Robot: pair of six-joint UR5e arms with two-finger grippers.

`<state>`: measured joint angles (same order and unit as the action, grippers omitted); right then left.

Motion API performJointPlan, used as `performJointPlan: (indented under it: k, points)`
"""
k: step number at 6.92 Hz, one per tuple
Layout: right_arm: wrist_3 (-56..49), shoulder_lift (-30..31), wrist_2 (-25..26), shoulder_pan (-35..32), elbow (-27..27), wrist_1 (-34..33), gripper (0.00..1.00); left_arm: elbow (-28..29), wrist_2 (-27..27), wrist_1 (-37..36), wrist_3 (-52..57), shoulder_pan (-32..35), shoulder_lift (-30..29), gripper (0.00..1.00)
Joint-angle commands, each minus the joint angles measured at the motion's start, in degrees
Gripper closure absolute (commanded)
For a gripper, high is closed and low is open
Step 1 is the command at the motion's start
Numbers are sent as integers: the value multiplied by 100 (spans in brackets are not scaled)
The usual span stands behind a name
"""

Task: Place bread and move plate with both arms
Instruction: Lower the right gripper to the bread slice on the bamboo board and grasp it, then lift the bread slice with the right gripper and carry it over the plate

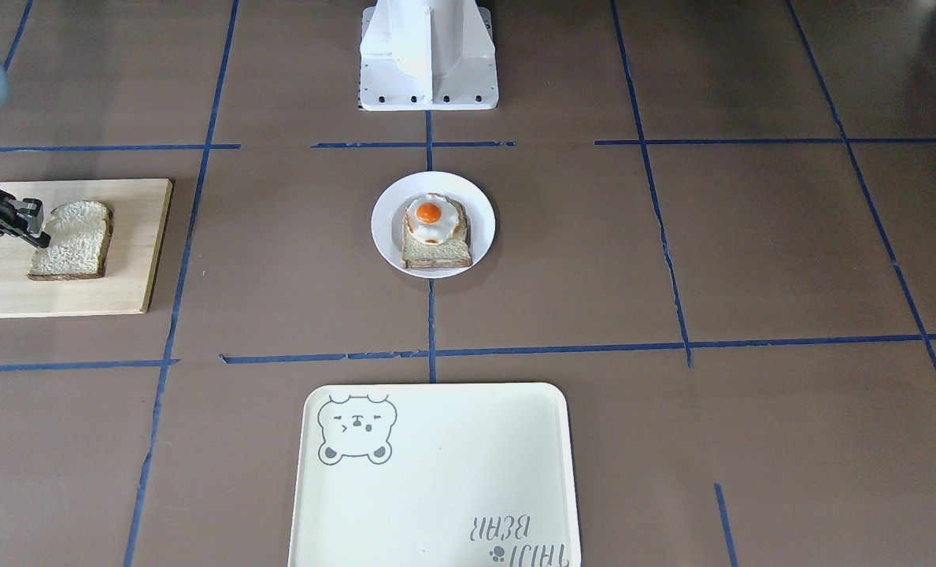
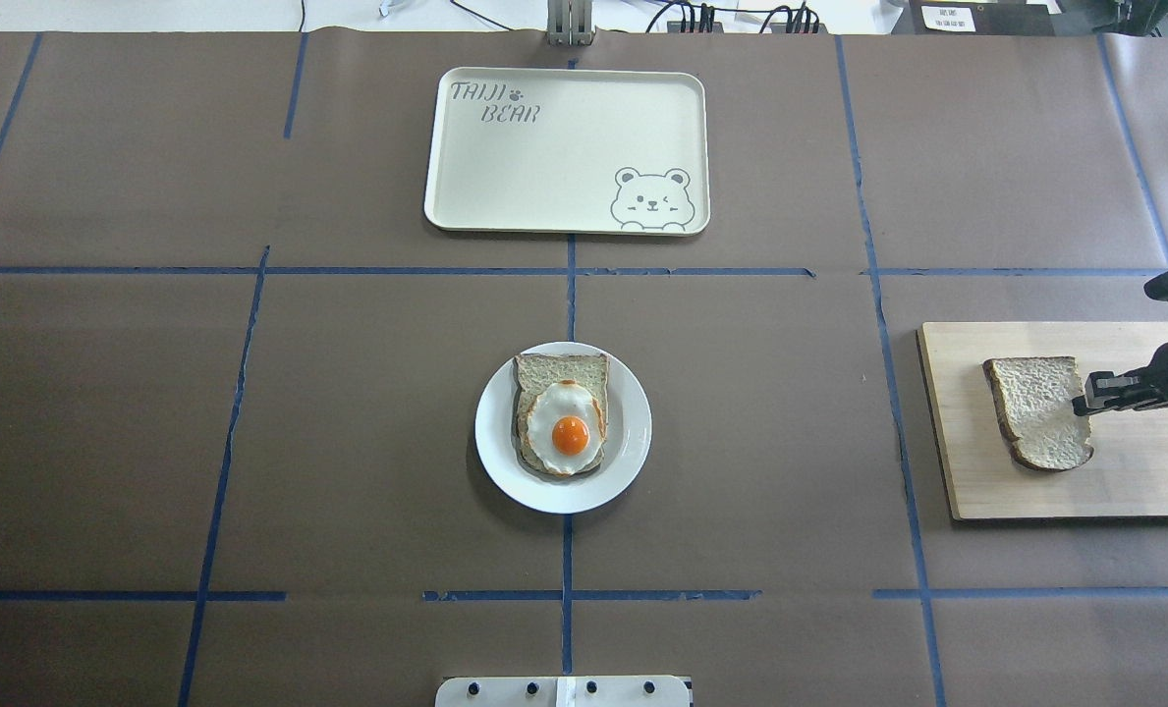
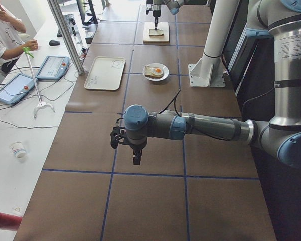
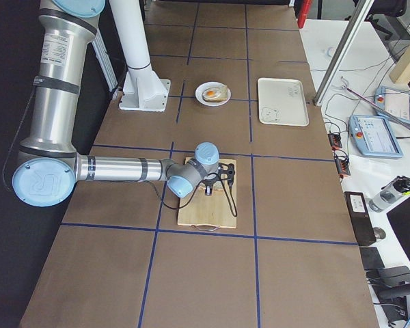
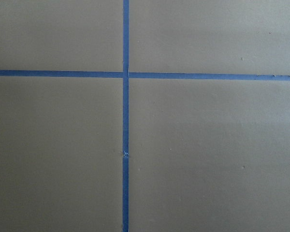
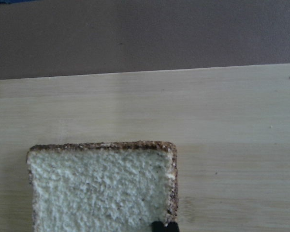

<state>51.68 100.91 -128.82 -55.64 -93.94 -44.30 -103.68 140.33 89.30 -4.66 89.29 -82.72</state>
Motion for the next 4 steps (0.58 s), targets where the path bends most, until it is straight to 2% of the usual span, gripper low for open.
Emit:
performJointPlan:
  k: [1,2,4]
  points:
    - [35,-27,-161,-9,-28,9,100,-3,29,9,9,0,1,0]
    - [27,-19,-213,-17,-80,87,100,-3,38,9,9,0,1,0]
    - [122,-27,-739,-35,-334,421,100,-11,38,9,9,0,1,0]
